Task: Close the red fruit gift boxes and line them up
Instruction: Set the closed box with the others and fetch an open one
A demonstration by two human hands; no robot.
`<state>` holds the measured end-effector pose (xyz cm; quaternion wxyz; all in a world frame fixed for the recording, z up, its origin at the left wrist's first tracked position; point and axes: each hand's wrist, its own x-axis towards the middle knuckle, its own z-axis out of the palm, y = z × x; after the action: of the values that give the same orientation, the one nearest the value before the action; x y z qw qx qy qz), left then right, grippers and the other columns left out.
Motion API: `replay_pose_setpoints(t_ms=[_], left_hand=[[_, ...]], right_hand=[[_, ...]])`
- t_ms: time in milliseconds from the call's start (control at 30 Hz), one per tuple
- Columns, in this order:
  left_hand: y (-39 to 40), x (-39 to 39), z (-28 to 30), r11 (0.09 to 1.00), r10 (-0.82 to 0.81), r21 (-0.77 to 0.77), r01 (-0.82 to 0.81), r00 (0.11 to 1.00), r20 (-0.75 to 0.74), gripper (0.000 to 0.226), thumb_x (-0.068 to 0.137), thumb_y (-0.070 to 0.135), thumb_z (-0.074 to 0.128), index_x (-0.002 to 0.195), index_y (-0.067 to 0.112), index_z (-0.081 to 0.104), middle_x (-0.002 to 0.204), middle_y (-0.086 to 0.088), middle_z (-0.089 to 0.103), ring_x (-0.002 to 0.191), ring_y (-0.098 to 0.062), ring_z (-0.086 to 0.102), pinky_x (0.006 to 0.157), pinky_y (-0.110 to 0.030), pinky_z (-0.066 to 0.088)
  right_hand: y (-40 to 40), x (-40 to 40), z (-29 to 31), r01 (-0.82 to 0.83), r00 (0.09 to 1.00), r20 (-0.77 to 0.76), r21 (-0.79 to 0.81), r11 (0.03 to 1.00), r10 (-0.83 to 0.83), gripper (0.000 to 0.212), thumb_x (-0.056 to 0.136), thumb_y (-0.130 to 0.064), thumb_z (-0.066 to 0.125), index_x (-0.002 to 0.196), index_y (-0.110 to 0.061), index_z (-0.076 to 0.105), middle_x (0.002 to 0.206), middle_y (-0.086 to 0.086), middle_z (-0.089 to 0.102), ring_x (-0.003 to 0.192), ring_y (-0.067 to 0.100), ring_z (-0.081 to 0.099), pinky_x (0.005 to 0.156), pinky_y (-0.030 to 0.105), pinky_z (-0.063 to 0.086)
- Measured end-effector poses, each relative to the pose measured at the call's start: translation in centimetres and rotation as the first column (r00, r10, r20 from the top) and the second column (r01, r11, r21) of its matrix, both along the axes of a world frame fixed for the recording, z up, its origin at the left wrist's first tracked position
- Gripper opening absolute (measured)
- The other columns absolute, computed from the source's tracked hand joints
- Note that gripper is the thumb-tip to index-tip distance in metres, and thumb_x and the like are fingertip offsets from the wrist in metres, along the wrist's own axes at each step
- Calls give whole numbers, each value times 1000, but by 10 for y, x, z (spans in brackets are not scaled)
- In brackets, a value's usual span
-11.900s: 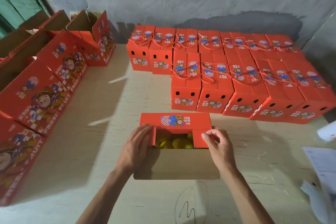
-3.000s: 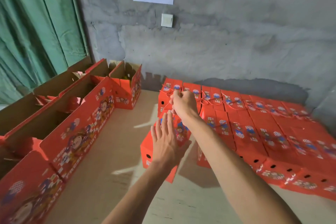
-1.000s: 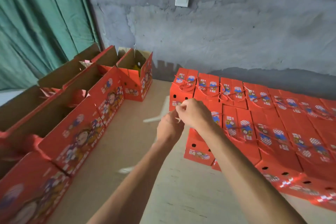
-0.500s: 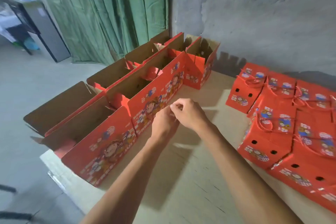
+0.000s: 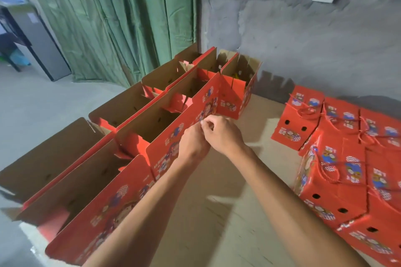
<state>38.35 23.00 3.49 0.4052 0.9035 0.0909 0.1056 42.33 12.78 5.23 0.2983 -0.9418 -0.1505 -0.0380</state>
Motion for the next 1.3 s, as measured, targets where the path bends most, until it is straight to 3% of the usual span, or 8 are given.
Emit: replay_pose_setpoints(t_ms=[267, 467, 600, 767, 933, 1033, 1167, 1300], left_hand=[[-18, 157, 33, 990, -114, 93, 107, 991, 67, 20, 90, 10, 63, 110, 15, 67, 99, -3, 73, 83, -21, 66, 64, -33, 52], [-40, 262, 18, 950, -221, 241, 199, 973, 67, 23, 86, 13, 71, 109, 13, 67, 110, -7, 71, 104, -29, 65, 88, -46, 56], [-56, 325, -9, 834, -281, 510, 209, 957, 68, 64, 84, 32, 74, 141, 14, 49, 144, -6, 50, 139, -30, 40, 114, -46, 34], [-66, 383, -42, 645, -343, 711, 280, 937, -58, 83, 91, 39, 67, 159, 17, 27, 164, -1, 31, 157, -23, 14, 125, -57, 3], [-70, 404, -76, 570, -378, 764, 303, 922, -84, 70, 95, 33, 64, 156, 18, 32, 157, -3, 41, 150, -25, 29, 126, -52, 10], [-70, 417, -78, 591, -381, 771, 237, 924, 7, 42, 98, 24, 57, 139, 20, 51, 138, -4, 56, 134, -27, 45, 115, -41, 27], [-71, 423, -73, 507, -386, 807, 304, 917, -103, 18, 97, 27, 58, 114, 29, 64, 114, 6, 71, 115, -19, 62, 111, -37, 28], [-69, 423, -72, 513, -380, 810, 285, 921, -83, 15, 102, 25, 54, 98, 28, 68, 95, 6, 75, 95, -20, 66, 112, -41, 27]], right_hand=[[-15, 144, 27, 117, 987, 114, -2, 993, -116, 36, 104, -43, 43, 116, -25, 72, 114, 5, 76, 105, 32, 68, 77, 35, 50], [-40, 229, 17, 194, 972, 167, -172, 966, -166, 33, 108, -28, 35, 114, -14, 64, 120, 13, 72, 110, 38, 66, 74, 38, 41], [-59, 279, 10, 157, 980, 170, -341, 927, -103, 32, 101, -14, 45, 131, -12, 54, 136, 11, 63, 126, 34, 57, 96, 43, 48], [-81, 320, -26, 155, 982, 178, -608, 779, -57, 70, 94, -28, 65, 154, -12, 33, 148, 8, 56, 147, 27, 36, 121, 42, 26], [-93, 345, -55, 114, 990, 143, -712, 693, -16, 73, 96, -35, 64, 157, -13, 30, 155, 8, 48, 153, 30, 26, 127, 47, 13], [-97, 353, -59, 103, 992, 125, -717, 689, -18, 54, 98, -35, 60, 148, -20, 47, 149, 6, 52, 149, 32, 29, 125, 50, 15], [-101, 352, -68, 98, 993, 118, -807, 582, -5, 54, 93, -26, 69, 144, -19, 53, 148, 11, 49, 143, 45, 33, 118, 58, 27], [-107, 350, -87, 169, 984, 57, -628, 760, -171, 61, 93, -24, 69, 148, -12, 46, 157, 12, 30, 140, 46, 36, 109, 50, 42]])
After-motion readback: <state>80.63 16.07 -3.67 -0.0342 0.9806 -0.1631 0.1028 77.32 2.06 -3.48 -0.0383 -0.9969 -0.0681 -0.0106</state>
